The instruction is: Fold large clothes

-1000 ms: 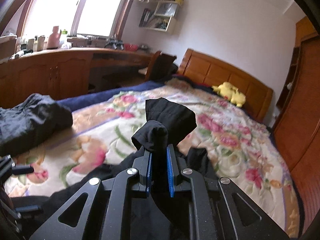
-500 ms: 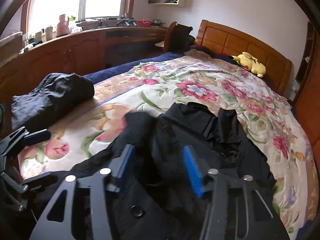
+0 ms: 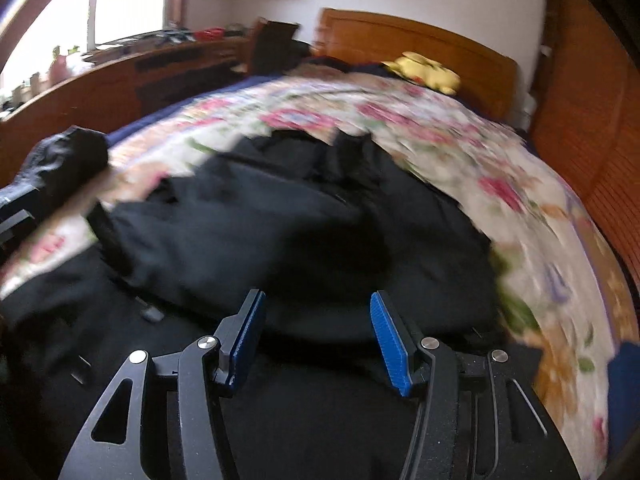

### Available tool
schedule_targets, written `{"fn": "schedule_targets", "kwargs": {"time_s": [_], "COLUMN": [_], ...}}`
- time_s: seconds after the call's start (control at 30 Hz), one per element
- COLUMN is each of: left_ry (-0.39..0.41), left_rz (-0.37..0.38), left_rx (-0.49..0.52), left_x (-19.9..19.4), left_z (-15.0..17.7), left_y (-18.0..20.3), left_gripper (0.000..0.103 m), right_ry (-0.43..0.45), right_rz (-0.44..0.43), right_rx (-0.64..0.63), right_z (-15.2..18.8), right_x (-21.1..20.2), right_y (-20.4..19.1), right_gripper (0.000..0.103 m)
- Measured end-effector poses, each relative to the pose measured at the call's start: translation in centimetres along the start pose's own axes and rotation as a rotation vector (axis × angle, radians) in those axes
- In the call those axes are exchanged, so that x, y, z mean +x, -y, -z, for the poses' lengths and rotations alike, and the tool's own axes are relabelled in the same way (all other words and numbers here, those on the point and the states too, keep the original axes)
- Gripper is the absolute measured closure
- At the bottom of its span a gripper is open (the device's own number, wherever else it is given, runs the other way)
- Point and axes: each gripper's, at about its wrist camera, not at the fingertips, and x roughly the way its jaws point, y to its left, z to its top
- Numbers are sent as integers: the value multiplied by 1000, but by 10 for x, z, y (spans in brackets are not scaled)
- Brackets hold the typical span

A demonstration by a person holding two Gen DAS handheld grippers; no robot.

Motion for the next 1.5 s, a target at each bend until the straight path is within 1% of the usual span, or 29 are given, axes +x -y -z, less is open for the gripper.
{"fn": "schedule_targets", "kwargs": {"time_s": [0.1, 0.23, 0.3, 0.4, 0.5, 0.6, 0.77, 0.87, 0.93, 1.03, 1.17, 1.27, 1.3, 1.33, 1.37, 1.43, 1.47, 1.5], "left_ry": [-23, -49, -67, -87, -111, -133, -150, -144, -162, -201, -260, -285, -289, -292, -296, -303, -294, -274], "left_rz": [-13, -33, -41, -46, -37, -28, -23, -40, -48, -57, -52, -25, -12, -5, 1, 12, 20, 17], "left_rx": [2, 10, 13, 10, -3, -11, -20, -12, -5, 5, 5, -2, -8, -10, -10, -12, -15, -15], "left_x": [7, 14, 19, 24, 29, 33, 42, 48, 57, 73, 86, 90, 90, 90, 89, 88, 85, 81], "left_z": [2, 5, 6, 8, 10, 10, -3, -13, -17, -19, -13, -7, -6, -5, -4, -2, -1, -1], "left_y": [0, 0, 0, -1, -5, -8, -8, -7, -7, -7, -8, -9, -9, -9, -9, -10, -10, -10], "left_gripper": [25, 25, 25, 25, 25, 25, 25, 29, 37, 42, 43, 43, 46, 54, 59, 83, 88, 98], "right_ry": [-26, -53, -64, -75, -92, -99, -106, -104, -101, -99, -97, -96, -95, -95, -95, -95, -95, -95], "right_rz": [39, 95, 106, 101, 83, 75, 77, 72, 71, 78, 77, 71, 70, 69, 69, 69, 69, 69], "right_rx": [40, 62, 71, 99, 126, 141, 137, 143, 145, 138, 136, 141, 142, 142, 143, 144, 143, 143], "right_z": [21, 36, 41, 46, 53, 56, 56, 57, 59, 61, 61, 62, 62, 62, 62, 62, 62, 62], "right_x": [8, 17, 19, 28, 39, 48, 55, 57, 56, 55, 55, 55, 55, 55, 55, 55, 55, 55], "right_y": [17, 24, 27, 28, 35, 35, 31, 33, 36, 35, 36, 37, 38, 38, 38, 38, 38, 38], "right_gripper": [47, 47, 47, 47, 47, 47, 47, 46, 46, 46, 46, 46, 46, 46, 46, 46, 46, 46]}}
